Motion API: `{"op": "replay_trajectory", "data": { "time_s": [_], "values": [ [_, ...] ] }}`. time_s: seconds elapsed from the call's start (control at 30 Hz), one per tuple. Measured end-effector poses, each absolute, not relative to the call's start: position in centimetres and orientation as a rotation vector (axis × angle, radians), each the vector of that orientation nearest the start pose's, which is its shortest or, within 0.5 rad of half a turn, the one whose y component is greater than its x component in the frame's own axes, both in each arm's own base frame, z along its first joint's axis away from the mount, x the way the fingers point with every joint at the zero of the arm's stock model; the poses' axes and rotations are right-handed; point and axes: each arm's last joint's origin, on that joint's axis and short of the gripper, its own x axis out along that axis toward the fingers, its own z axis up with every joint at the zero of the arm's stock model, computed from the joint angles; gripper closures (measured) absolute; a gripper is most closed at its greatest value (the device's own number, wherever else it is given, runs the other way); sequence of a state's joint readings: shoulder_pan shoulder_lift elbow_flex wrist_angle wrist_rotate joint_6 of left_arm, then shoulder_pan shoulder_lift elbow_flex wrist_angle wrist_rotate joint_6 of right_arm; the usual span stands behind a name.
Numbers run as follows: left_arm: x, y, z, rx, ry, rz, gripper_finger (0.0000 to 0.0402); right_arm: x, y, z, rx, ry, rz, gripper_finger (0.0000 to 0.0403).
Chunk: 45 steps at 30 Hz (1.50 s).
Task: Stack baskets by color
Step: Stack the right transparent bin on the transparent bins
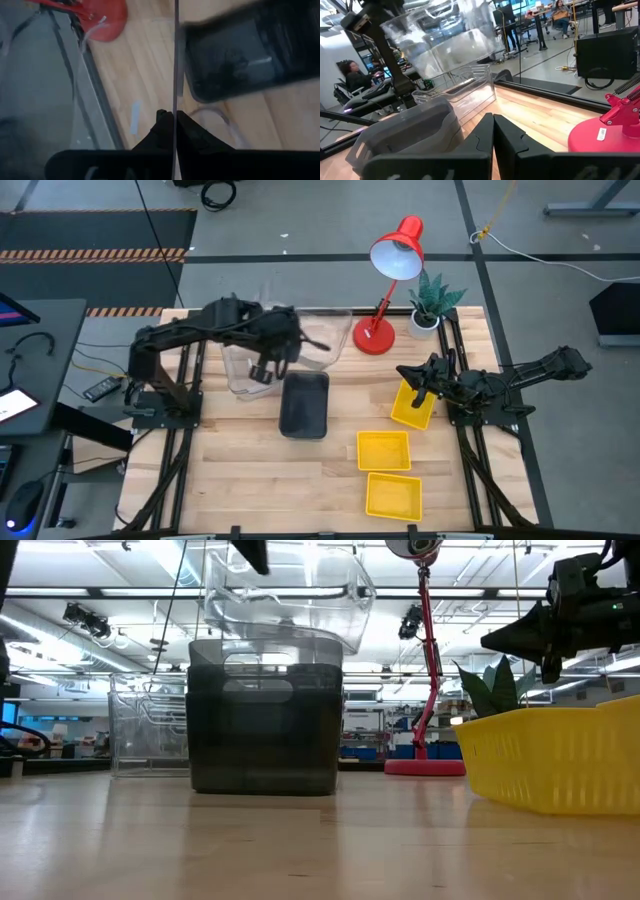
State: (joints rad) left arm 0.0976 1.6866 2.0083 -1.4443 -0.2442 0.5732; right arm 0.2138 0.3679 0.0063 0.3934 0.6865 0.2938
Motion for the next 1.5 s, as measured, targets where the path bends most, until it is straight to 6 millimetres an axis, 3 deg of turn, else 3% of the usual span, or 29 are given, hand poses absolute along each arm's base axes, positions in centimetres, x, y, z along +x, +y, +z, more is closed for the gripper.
{"op": "replay_trajectory", "data": {
  "time_s": [0.17,0.47,0.77,0.97,1.5],
  "values": [
    [27.2,2.9,42.0,0.658,1.178,-0.038,0.0397,11.5,0.6,17.1,0.303,-0.099,-0.465,0.0391],
    [20.8,2.6,40.5,0.828,1.216,-0.095,0.0397,11.5,0.6,17.2,0.310,-0.114,-0.463,0.0391],
    [16.2,2.5,39.5,1.047,1.308,-0.194,0.0397,11.5,0.6,17.3,0.313,-0.120,-0.462,0.0391],
    [15.1,2.4,39.3,1.105,1.350,-0.280,0.0397,11.5,0.6,17.3,0.313,-0.120,-0.462,0.0391],
    [15.1,2.2,38.7,1.110,1.337,-0.356,0.0397,11.5,0.6,17.4,0.316,-0.127,-0.461,0.0391]
  ]
}}
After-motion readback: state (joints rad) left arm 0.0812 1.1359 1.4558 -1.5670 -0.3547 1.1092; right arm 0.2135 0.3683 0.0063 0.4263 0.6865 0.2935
